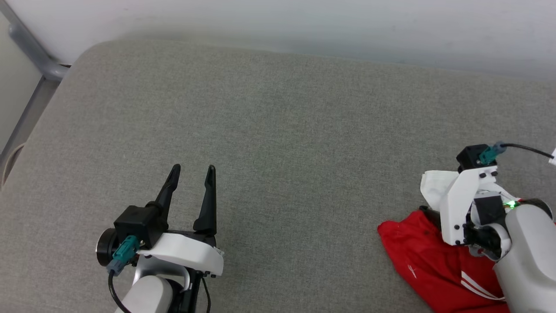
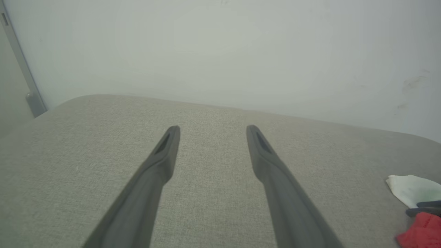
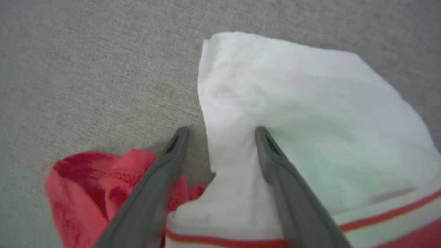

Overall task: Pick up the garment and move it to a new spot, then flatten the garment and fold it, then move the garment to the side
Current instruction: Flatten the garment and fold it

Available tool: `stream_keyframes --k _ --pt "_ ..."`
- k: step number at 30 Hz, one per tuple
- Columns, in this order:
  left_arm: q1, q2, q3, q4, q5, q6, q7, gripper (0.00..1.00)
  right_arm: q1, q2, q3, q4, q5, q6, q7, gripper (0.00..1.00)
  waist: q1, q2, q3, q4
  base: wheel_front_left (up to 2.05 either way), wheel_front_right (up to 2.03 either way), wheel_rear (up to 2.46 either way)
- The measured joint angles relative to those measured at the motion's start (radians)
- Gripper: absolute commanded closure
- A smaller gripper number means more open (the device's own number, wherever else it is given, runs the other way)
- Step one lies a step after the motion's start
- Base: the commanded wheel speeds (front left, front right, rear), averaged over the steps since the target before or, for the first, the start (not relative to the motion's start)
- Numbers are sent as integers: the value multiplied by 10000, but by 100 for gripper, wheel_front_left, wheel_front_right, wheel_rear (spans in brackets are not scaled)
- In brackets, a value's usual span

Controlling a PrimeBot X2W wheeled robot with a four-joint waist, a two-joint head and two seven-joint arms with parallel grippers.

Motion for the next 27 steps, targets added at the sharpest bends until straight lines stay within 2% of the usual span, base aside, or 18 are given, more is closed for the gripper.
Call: stream_keyframes --k 4,5,6,9,15,25,27 --pt "-138 -159 -13 169 0 -86 -75 0 -564 -128 370 974 232 0 585 0 0 0 388 187 0 0 0" --pt "-182 -176 -12 198 2 -98 -82 0 -639 -127 393 1131 263 0 708 58 -1 0 427 208 0 0 0" --pt "-203 -188 -2 219 2 -100 -86 0 -726 -121 407 1237 366 0 869 100 -1 0 450 217 0 0 0" --pt "-202 -222 42 322 -4 -100 -117 0 -802 -130 570 1338 621 -4 811 100 -1 0 444 187 0 0 0" --pt "-184 -199 109 433 -13 -102 -157 0 -949 50 1269 1001 986 -8 -150 100 0 0 198 -7 0 0 0" --pt "-49 -107 25 376 -12 -94 -69 0 -1731 1432 4234 -1526 2128 -2 -1467 100 0 0 -193 -429 0 0 0" --pt "-53 -115 -36 339 -13 -96 -56 0 -1779 1707 5179 -1941 2506 -2 -1747 100 0 0 -164 -409 0 0 0"
